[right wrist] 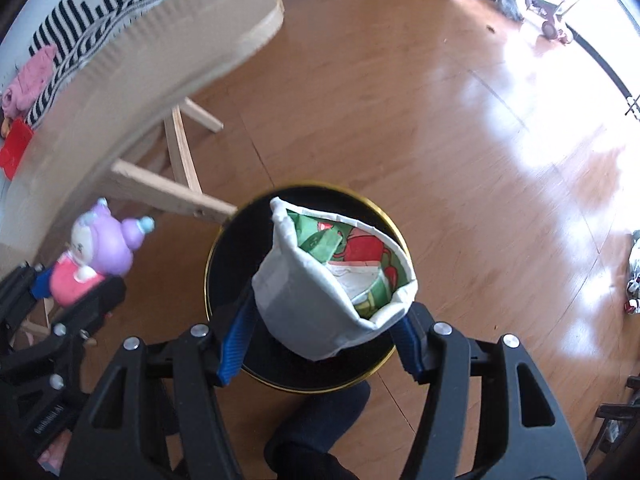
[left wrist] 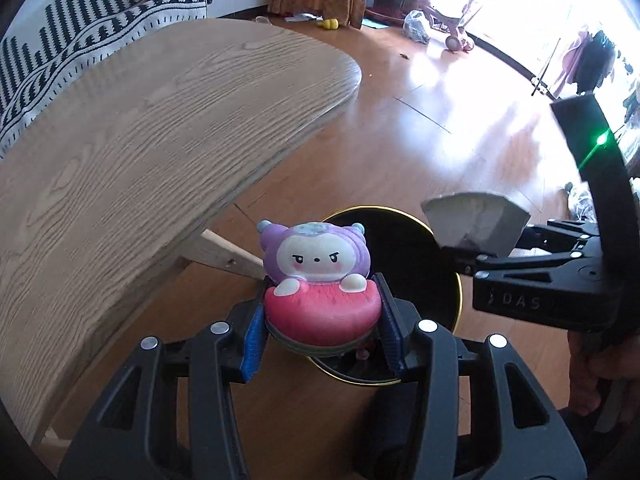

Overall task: Collect trash
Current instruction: 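Carry toy and paper bag over the bin and open both tools to drop them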

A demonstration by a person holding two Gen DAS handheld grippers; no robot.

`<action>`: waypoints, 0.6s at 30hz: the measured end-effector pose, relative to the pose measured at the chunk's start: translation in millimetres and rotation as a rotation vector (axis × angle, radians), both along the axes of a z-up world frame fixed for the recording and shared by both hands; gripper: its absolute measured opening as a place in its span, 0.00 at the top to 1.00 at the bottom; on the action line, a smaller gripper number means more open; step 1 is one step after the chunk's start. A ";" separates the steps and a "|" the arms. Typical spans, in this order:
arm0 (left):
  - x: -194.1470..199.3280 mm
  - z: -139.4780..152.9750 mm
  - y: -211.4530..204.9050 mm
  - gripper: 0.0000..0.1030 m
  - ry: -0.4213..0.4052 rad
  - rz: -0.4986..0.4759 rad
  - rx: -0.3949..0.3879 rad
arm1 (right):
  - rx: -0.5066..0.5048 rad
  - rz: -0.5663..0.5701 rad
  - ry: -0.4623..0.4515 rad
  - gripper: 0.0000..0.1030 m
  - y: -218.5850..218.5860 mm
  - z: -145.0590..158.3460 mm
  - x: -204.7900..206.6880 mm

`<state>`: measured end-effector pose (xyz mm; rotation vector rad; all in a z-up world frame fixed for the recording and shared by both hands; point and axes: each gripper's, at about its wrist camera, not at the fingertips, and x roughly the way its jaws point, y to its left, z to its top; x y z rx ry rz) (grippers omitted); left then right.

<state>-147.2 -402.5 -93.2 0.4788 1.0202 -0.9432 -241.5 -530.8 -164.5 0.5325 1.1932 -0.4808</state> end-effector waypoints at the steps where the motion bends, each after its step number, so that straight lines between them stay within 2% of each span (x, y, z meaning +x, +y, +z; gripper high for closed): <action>1: 2.9 -0.8 1.0 0.54 0.000 0.004 0.002 | 0.006 0.010 0.012 0.41 1.2 -4.8 2.3; 5: 7.4 -2.2 8.2 0.54 0.014 0.022 0.004 | 0.019 0.025 0.031 0.41 5.1 -14.0 9.7; 18: 6.4 2.8 9.8 0.53 0.029 0.024 -0.004 | 0.035 0.016 0.035 0.40 0.6 -15.7 15.9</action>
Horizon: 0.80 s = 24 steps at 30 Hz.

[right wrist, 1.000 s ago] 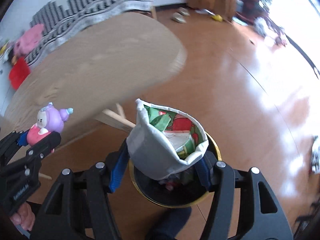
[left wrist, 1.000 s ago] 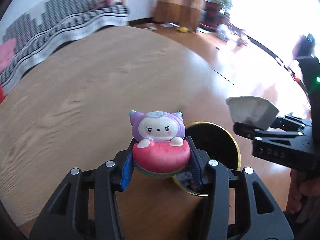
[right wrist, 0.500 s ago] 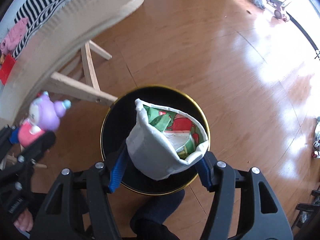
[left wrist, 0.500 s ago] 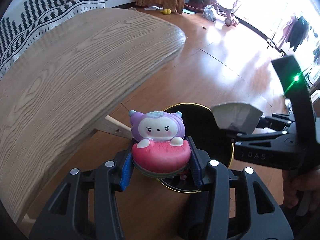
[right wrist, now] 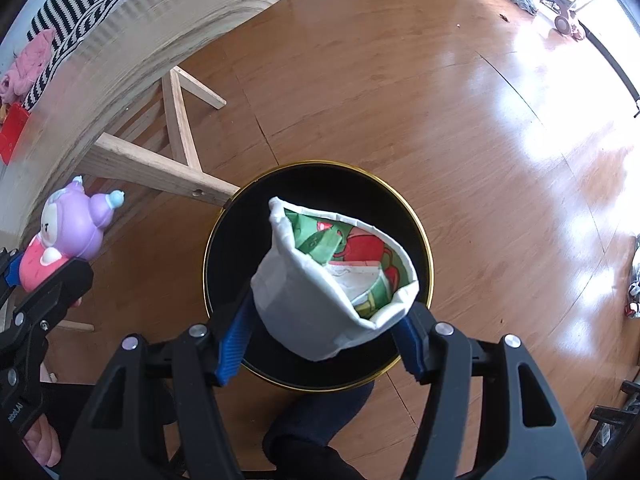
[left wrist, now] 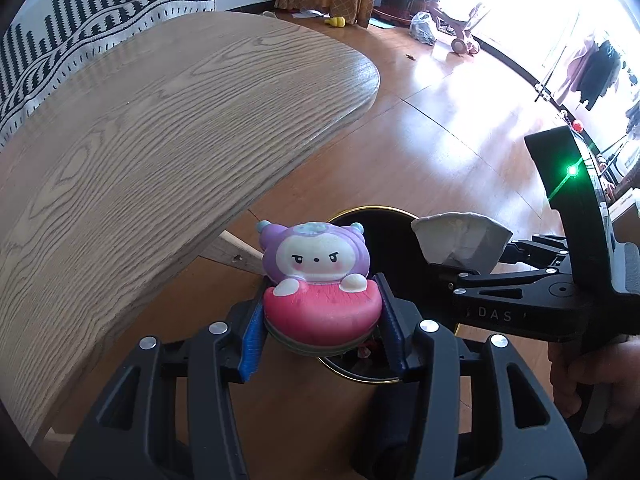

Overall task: Collect trash
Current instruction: 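Carry toy and paper bag over the bin and open both tools to drop them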

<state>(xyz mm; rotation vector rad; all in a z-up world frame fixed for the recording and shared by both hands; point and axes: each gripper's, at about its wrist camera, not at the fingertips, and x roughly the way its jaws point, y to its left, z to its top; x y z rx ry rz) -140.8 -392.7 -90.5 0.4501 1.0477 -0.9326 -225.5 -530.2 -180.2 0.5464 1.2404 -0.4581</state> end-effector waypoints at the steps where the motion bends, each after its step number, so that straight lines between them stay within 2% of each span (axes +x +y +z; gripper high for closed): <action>1: 0.6 -0.2 0.4 0.53 0.001 0.000 0.000 | 0.008 -0.004 -0.005 0.39 -1.1 -0.3 0.0; 6: 1.0 -0.5 -0.3 0.53 0.006 0.002 0.000 | 0.008 -0.012 -0.023 0.24 -2.4 3.3 -0.1; 14: -7.8 -5.2 -9.2 0.52 0.024 -0.023 0.000 | -0.004 -0.039 -0.025 0.20 -5.9 7.0 -5.2; 16: -10.1 -9.4 -12.5 0.52 0.051 -0.035 -0.004 | -0.005 -0.051 -0.031 0.20 -8.8 10.2 -8.1; 21: -14.4 -28.6 -19.4 0.50 0.179 -0.065 -0.010 | -0.011 -0.088 -0.052 0.19 -18.9 20.1 -17.7; 24: -18.7 -32.4 -22.2 0.50 0.195 -0.086 -0.019 | -0.012 -0.106 -0.060 0.19 -24.6 24.0 -23.0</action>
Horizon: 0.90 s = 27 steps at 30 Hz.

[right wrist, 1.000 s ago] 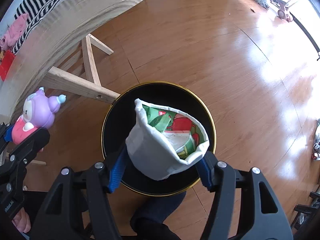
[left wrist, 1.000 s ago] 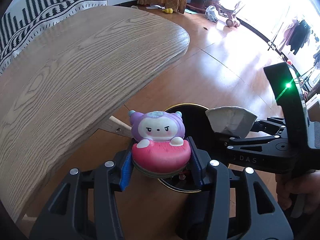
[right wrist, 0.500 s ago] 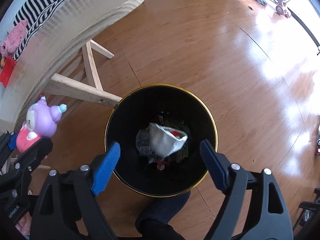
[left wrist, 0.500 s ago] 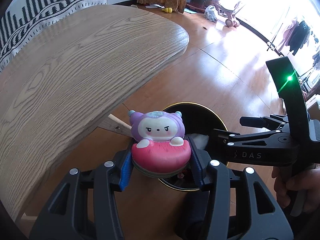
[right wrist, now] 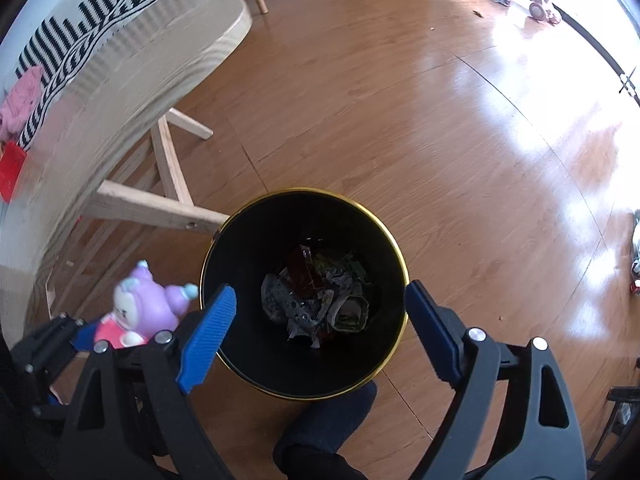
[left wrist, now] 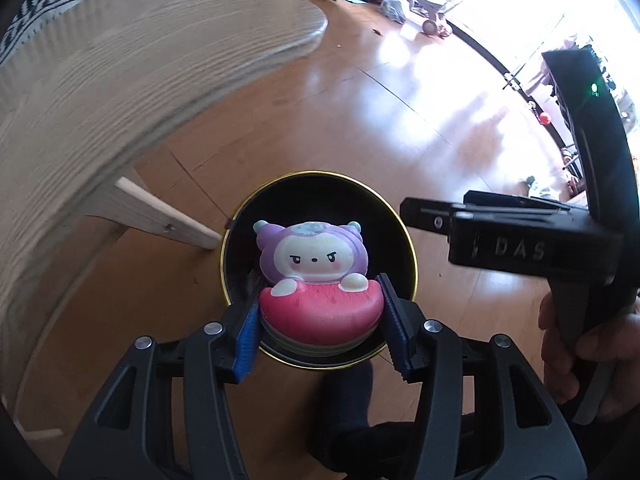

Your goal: Collect trash

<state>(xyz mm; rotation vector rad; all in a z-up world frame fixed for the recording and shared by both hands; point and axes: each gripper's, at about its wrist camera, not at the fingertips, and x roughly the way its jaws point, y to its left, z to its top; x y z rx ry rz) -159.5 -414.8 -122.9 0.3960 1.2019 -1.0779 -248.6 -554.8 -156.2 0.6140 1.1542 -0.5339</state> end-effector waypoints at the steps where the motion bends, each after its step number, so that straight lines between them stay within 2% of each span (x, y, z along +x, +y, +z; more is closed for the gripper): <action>1: -0.6 0.1 -0.4 0.50 -0.001 -0.002 -0.004 | 0.000 -0.005 -0.002 0.19 -0.8 0.6 -1.1; 6: -0.9 3.6 -0.6 0.47 0.015 -0.018 -0.046 | -0.024 -0.021 -0.007 0.19 -4.4 8.0 -4.5; 8: -1.0 5.4 -0.6 0.37 0.010 -0.013 -0.055 | -0.033 -0.027 -0.009 0.19 -5.0 11.7 -5.5; 9: -0.6 6.2 0.2 0.25 0.006 -0.009 -0.059 | -0.037 -0.030 -0.010 0.19 -5.5 14.2 -5.8; 10: 0.1 7.9 0.9 0.19 -0.001 -0.005 -0.064 | -0.043 -0.033 -0.014 0.18 -5.8 17.2 -5.9; 12: 1.9 12.0 5.4 0.17 -0.021 -0.005 -0.071 | -0.057 -0.035 -0.021 0.14 -4.2 24.1 -5.9; 16: 9.2 27.2 18.3 0.13 -0.054 0.004 -0.087 | -0.085 -0.015 -0.043 0.14 6.3 40.4 3.4; 20: 25.3 55.7 46.4 0.10 -0.126 0.052 -0.112 | -0.117 0.033 -0.090 0.11 27.6 64.5 28.4; 25: 72.9 94.4 104.9 0.08 -0.254 0.190 -0.113 | -0.145 0.143 -0.166 0.09 73.9 94.7 83.8; 27: 98.5 109.2 141.7 0.08 -0.311 0.281 -0.100 | -0.152 0.194 -0.192 0.09 96.7 104.0 108.2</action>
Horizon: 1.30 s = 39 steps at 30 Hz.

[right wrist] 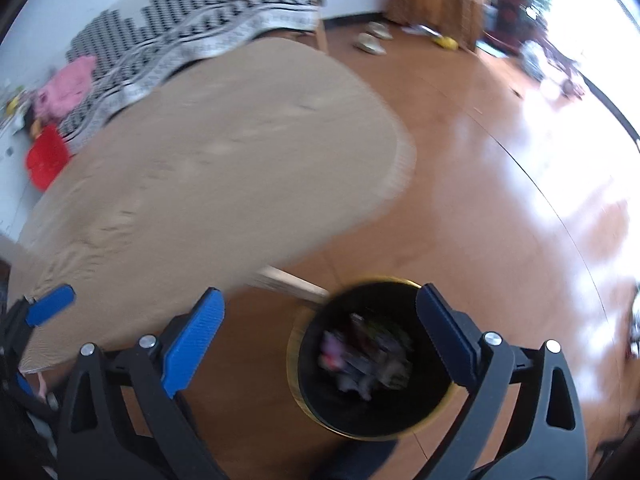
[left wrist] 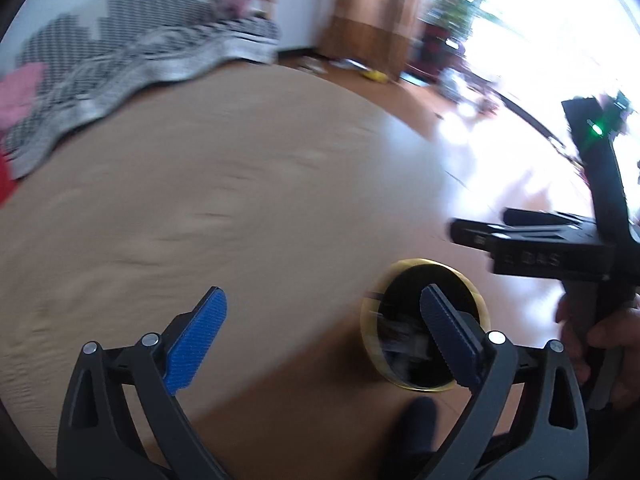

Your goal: Collect trash

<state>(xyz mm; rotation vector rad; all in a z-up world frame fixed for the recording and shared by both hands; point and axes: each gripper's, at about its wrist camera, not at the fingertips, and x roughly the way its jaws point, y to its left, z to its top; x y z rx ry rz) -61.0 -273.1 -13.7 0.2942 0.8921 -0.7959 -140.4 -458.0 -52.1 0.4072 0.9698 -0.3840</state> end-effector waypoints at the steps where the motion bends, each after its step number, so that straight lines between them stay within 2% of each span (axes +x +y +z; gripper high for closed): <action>1: 8.6 5.5 16.3 0.08 -0.014 0.039 0.000 | -0.007 0.023 -0.008 0.09 9.9 3.7 10.8; 4: 48.5 18.2 84.1 0.08 -0.037 0.217 0.006 | -0.026 0.129 -0.038 0.09 57.0 15.7 54.1; 9: 83.6 25.8 171.3 0.08 -0.063 0.397 0.038 | -0.013 0.255 -0.082 0.09 123.7 27.8 104.7; 13: 95.1 31.7 232.1 0.08 -0.083 0.505 0.037 | -0.025 0.333 -0.101 0.09 172.2 31.3 131.5; 17: 101.7 34.8 265.6 0.08 -0.095 0.583 0.024 | -0.044 0.388 -0.096 0.07 208.8 28.8 150.6; 25: 119.0 27.7 284.8 0.08 -0.066 0.656 0.019 | -0.056 0.399 -0.078 0.07 225.8 18.2 165.3; 39: 114.7 22.9 277.4 0.08 -0.066 0.629 0.025 | -0.054 0.403 -0.068 0.07 221.6 14.8 161.7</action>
